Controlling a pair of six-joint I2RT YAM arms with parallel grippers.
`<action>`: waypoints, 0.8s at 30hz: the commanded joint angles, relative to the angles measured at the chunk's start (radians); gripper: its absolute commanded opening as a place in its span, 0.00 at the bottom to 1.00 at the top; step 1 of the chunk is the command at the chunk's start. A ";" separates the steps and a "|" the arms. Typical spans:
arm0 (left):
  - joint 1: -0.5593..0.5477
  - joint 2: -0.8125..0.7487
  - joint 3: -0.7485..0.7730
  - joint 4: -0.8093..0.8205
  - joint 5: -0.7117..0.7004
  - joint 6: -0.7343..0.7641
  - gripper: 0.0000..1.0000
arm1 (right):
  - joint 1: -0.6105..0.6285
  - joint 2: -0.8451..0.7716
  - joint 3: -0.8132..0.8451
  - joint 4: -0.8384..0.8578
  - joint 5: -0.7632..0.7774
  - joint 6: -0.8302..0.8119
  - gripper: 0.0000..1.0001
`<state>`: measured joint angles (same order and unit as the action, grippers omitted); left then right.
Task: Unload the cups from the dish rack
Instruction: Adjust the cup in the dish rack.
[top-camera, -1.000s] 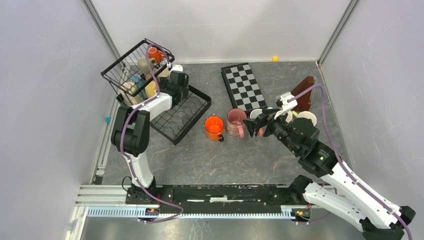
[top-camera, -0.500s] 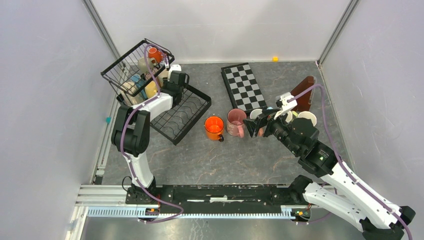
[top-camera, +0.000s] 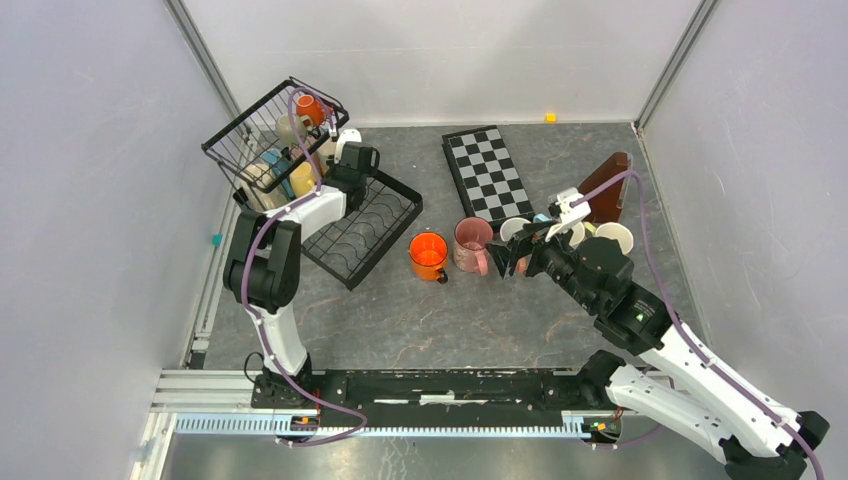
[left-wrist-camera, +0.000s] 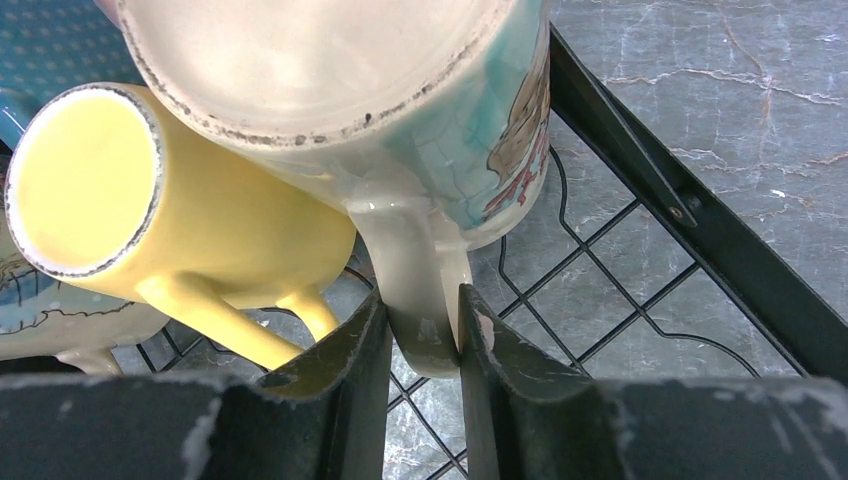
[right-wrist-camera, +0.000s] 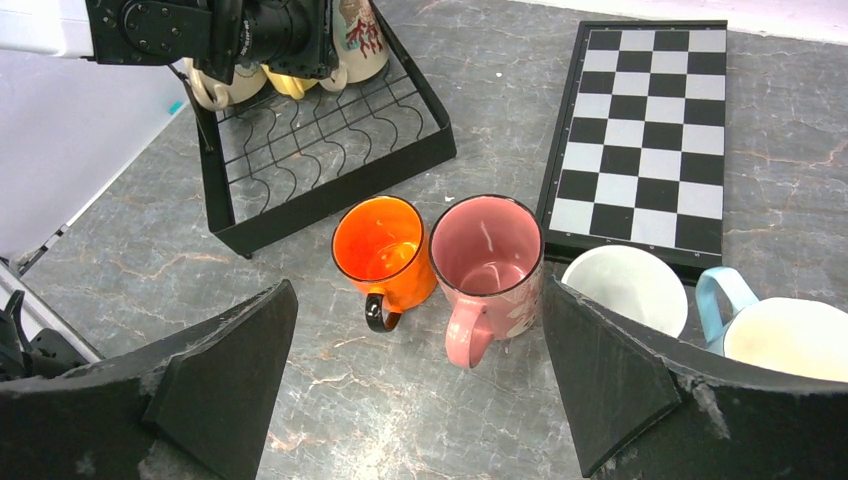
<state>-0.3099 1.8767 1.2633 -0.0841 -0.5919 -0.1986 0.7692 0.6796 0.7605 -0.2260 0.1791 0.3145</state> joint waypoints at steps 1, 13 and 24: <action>-0.001 -0.063 -0.016 0.054 0.022 -0.058 0.09 | -0.004 -0.007 -0.019 0.037 -0.008 0.010 0.98; -0.063 -0.183 -0.157 0.047 0.003 -0.162 0.05 | -0.004 -0.012 -0.057 0.070 -0.035 0.029 0.98; -0.138 -0.214 -0.240 0.033 -0.069 -0.281 0.17 | -0.004 -0.026 -0.085 0.078 -0.043 0.039 0.98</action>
<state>-0.4206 1.6890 1.0374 -0.0765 -0.6178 -0.3843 0.7692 0.6659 0.6888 -0.1921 0.1501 0.3439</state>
